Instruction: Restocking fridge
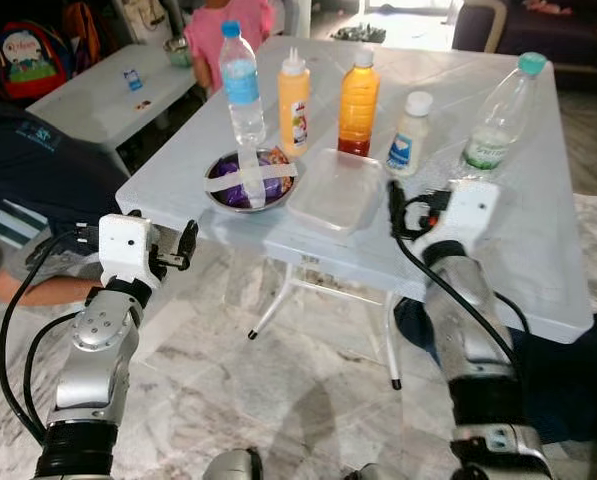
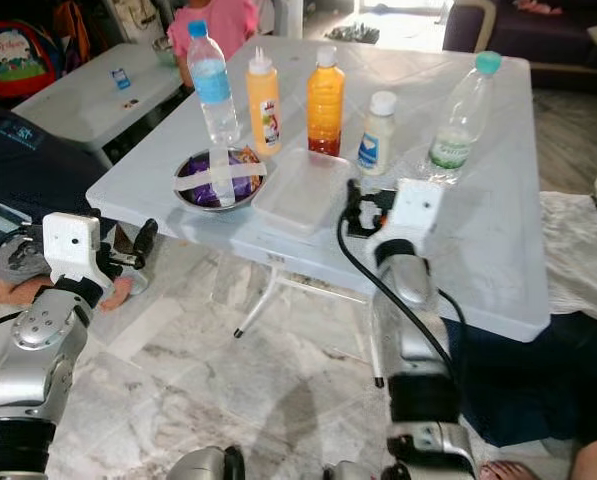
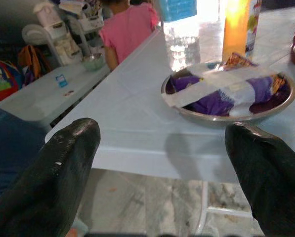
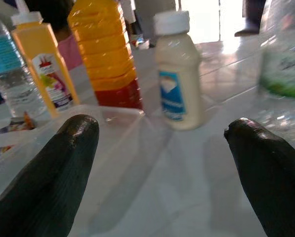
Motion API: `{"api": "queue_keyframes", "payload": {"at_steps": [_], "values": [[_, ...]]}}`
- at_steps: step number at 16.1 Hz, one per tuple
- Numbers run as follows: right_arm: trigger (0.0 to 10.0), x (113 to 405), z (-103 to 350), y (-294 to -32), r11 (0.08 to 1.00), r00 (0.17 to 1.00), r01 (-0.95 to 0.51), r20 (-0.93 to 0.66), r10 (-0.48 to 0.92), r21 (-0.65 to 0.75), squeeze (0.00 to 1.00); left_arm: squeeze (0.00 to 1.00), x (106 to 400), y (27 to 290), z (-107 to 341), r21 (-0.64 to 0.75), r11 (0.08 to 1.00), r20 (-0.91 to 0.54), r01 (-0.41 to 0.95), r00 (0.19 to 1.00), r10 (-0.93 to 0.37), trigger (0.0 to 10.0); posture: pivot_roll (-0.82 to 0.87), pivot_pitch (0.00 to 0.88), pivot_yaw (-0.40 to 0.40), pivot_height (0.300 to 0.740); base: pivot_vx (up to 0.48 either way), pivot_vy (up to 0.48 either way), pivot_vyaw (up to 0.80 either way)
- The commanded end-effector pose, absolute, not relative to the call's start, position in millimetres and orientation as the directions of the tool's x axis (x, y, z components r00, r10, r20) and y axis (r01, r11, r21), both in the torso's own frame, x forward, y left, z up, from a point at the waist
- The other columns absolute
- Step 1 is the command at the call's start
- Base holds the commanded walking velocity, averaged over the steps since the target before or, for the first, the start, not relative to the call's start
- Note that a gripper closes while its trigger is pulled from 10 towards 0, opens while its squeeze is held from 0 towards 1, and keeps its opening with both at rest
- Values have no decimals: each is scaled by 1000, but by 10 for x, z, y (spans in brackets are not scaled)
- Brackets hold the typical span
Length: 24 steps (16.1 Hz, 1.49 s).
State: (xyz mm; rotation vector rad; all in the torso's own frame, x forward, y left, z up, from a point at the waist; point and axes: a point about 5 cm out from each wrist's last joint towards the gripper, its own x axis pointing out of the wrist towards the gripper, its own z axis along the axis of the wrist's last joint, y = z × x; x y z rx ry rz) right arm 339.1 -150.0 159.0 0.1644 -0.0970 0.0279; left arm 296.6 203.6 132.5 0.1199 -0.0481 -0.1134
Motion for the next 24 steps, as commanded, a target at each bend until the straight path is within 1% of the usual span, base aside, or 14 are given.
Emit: {"api": "queue_keyframes", "payload": {"at_steps": [1, 2, 3, 6, 11, 13, 17, 18, 19, 20, 24], "values": [[10000, 3441, 1629, -1416, 980, 992, -67, 116, 46, 189, 0, 0, 2947, 2047, 1362, 146, 981, 39, 125, 990, -132, 10000, 72, 158, 81, 740, 0, 0, 0], [10000, 3445, 1631, -1408, 979, 992, -69, 117, 47, 189, 0, 0, 2945, 2049, 1361, 146, 981, 38, 126, 990, -133, 10000, 72, 158, 81, 740, 0, 0, 0], [10000, 3484, 1616, -1330, 964, 993, -85, 103, 60, 253, 0, 0, 2935, 2047, 1367, 133, 983, 31, 129, 990, -134, 10000, 82, 159, 82, 740, 0, 0, 0], [10000, 3534, 1623, -1191, 946, 991, -120, 98, 94, 302, 0, 0, 2924, 2055, 1368, 134, 983, 26, 125, 991, -130, 10000, 91, 158, 77, 740, 0, 0, 0], [10000, 3550, 1527, -946, 893, 988, -153, 47, 147, 424, 0, 0, 2915, 2058, 1378, 130, 984, 21, 125, 991, -129, 10000, 95, 152, 69, 740, 0, 0, 0], [10000, 3553, 1522, -866, 874, 986, -158, 33, 161, 459, 0, 0, 2919, 2043, 1379, 128, 983, 20, 130, 991, -133, 10000, 94, 150, 70, 740, 0, 0, 0], [10000, 3540, 1488, -770, 857, 982, -175, 18, 190, 485, 0, 0, 2935, 2031, 1381, 126, 983, 19, 134, 990, -138, 10000, 90, 149, 70, 740, 0, 0, 0], [8510, 3539, 1469, -766, 859, 982, -167, 5, 188, 484, 0, 0, 2936, 2027, 1380, 127, 983, 19, 136, 990, -139, 10000, 89, 148, 69, 740, 0, 0, 0], [549, 3543, 1433, -769, 843, 984, -141, -22, 178, 518, 0, 0, 2939, 2022, 1377, 125, 983, 19, 136, 990, -140, 10000, 88, 147, 67, 740, 0, 0, 0], [0, 3546, 1424, -771, 840, 983, -139, -28, 180, 524, 0, 0, 2939, 2020, 1376, 124, 983, 19, 136, 990, -139, 10000, 88, 147, 65, 740, 0, 0, 0], [0, 3566, 1414, -766, 823, 980, -137, -44, 192, 551, 0, 0, 2934, 2017, 1374, 122, 984, 22, 133, 990, -136, 10000, 89, 147, 62, 740, 0, 0, 0]]}}
